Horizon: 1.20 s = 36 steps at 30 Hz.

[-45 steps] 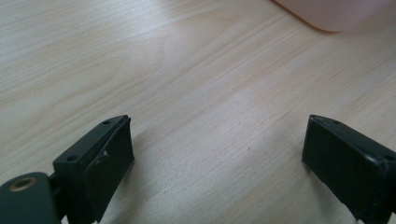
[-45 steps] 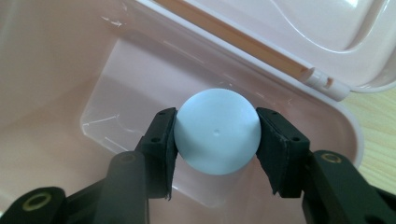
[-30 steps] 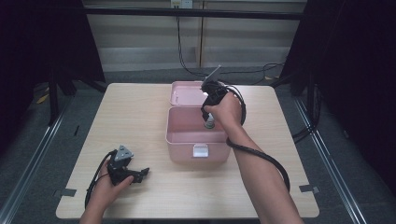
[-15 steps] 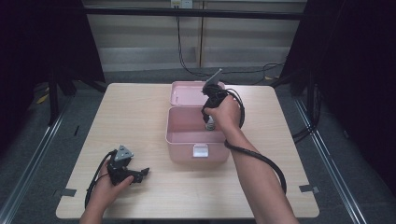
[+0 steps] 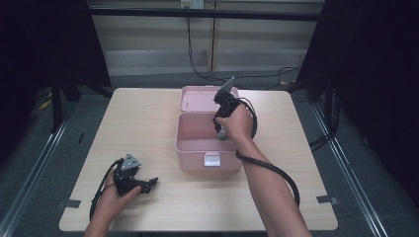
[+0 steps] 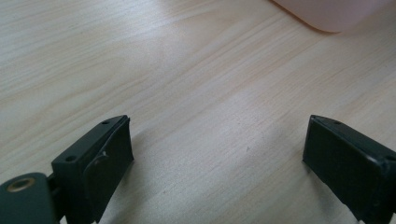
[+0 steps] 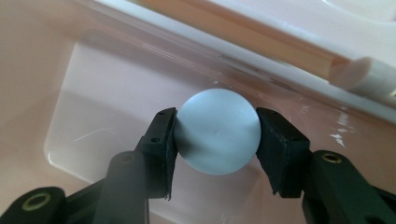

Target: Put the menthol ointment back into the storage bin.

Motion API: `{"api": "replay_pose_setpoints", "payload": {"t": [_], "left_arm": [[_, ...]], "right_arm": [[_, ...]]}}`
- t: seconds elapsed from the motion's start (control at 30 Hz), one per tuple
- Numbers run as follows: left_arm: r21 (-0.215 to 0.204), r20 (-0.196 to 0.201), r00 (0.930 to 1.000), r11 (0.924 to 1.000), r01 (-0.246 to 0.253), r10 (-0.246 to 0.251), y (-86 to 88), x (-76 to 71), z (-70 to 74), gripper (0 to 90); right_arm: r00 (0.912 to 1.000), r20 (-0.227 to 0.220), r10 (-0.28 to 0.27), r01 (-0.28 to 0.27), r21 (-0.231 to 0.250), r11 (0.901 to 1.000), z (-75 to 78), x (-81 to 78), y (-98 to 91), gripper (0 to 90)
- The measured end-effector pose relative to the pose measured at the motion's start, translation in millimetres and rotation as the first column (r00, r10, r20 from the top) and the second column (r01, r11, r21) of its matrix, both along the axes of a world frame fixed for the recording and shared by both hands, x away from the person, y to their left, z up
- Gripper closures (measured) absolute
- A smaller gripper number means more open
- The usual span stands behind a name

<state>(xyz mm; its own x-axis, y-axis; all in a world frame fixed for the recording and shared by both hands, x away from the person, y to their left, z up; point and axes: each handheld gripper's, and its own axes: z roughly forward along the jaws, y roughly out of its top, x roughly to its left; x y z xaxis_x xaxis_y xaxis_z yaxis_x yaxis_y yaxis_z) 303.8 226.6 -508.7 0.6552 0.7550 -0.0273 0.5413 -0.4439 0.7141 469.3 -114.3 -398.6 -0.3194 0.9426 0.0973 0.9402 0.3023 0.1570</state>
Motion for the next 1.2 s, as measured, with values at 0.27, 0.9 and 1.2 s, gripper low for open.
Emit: {"api": "replay_pose_setpoints", "payload": {"t": [0.27,0.9,1.2], "left_arm": [[0.005,0.001,1.0,1.0,0.002,-0.002,-0.4,-0.1,0.0,7.7],[0.0,-0.002,1.0,1.0,0.001,-0.001,-0.5,-0.2,-0.1,7.7],[0.006,0.001,1.0,1.0,0.003,-0.003,-0.5,-0.1,0.0,7.6]], "right_arm": [[1.0,-0.001,-0.008,0.008,0.004,1.0,-5.3,0.1,-2.3,50.5],[0.9998,0.002,-0.02,0.02,0.0,0.9998,-19.0,0.1,-4.4,50.3],[0.9997,0.014,-0.018,0.018,-0.004,0.9998,-20.3,0.3,-5.6,50.3]]}}
